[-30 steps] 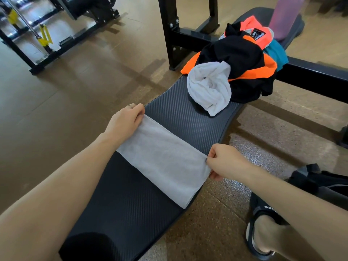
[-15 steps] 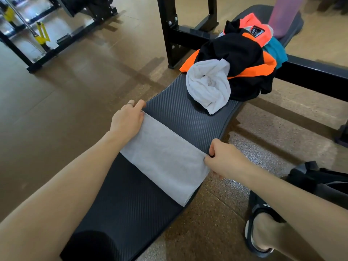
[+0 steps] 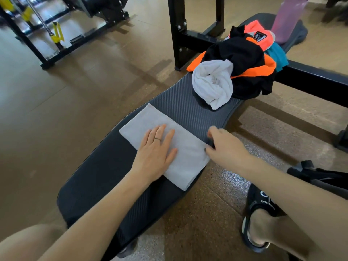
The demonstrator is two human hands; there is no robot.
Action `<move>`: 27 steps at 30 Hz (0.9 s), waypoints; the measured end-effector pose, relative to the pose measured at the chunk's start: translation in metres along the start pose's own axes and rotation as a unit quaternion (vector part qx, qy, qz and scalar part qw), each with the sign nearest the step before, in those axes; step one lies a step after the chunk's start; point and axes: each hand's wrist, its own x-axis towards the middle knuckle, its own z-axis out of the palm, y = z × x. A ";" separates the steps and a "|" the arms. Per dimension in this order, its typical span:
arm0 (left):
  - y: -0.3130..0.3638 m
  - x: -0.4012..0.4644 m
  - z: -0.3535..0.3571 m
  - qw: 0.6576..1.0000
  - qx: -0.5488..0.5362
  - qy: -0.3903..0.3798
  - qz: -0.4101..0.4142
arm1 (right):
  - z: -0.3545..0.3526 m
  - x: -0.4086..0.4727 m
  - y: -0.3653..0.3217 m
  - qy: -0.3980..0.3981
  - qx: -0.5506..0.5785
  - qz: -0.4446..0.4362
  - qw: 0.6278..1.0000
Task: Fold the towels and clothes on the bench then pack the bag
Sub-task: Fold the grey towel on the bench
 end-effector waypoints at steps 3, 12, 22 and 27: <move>0.035 -0.034 -0.020 0.997 -0.067 0.041 0.025 | 0.001 -0.010 -0.008 0.060 -0.059 -0.185 0.979; 0.072 -0.077 0.012 0.995 0.061 0.021 0.077 | 0.005 -0.028 0.002 -0.076 -0.234 -0.275 0.929; 0.042 -0.093 0.006 0.976 0.078 0.088 0.186 | 0.027 -0.048 -0.001 0.012 -0.278 -0.332 0.901; 0.018 -0.125 -0.003 0.978 0.043 0.083 0.188 | 0.042 -0.056 -0.013 0.000 -0.258 -0.388 0.885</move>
